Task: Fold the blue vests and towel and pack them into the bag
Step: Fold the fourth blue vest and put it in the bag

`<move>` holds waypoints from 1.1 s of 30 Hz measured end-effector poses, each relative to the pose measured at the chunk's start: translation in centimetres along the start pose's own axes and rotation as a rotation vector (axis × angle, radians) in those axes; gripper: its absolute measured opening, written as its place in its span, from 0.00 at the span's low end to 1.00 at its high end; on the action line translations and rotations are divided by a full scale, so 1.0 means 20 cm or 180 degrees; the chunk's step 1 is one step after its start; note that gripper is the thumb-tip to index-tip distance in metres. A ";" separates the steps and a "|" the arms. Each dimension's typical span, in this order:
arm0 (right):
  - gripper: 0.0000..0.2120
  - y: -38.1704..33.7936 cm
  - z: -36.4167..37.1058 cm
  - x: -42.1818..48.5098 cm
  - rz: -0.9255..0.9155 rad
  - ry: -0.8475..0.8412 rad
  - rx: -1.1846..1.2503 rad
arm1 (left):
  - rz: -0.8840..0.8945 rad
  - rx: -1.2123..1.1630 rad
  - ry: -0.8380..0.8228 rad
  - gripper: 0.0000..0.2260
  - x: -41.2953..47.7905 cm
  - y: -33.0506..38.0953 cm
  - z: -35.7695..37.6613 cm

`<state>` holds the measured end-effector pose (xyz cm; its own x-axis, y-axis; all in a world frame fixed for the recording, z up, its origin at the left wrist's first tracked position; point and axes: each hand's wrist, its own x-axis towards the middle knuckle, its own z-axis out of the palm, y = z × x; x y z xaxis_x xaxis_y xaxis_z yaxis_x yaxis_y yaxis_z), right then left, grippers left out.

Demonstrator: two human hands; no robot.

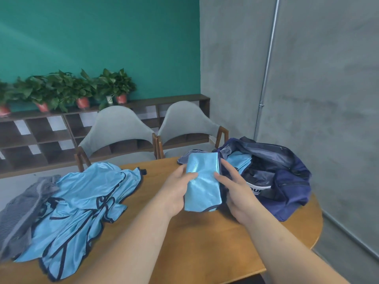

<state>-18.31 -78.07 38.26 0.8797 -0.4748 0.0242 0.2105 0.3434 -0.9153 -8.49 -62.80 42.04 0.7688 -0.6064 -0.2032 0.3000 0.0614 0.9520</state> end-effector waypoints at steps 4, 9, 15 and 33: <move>0.25 -0.13 -0.08 -0.02 -0.0247 0.0316 -0.0398 | 0.0210 0.0435 0.0037 0.13 0.13 -0.01 0.13; 0.25 -0.18 -0.20 0.08 -0.0270 0.1030 -0.1376 | 0.0313 0.1422 0.0232 0.14 0.34 -0.07 0.32; 0.22 -0.28 -0.35 0.25 -0.0097 0.1260 -0.1747 | 0.0542 0.2057 0.0160 0.17 0.55 -0.07 0.48; 0.12 -0.26 -0.66 0.87 0.1186 0.1985 0.0151 | 0.1338 0.5476 0.0331 0.20 1.03 -0.04 0.47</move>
<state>-9.69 -98.74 38.19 0.4929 -0.6883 -0.5323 -0.0249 0.6004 -0.7993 1.72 -82.86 39.23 0.6803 -0.7179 0.1475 -0.7311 -0.6791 0.0665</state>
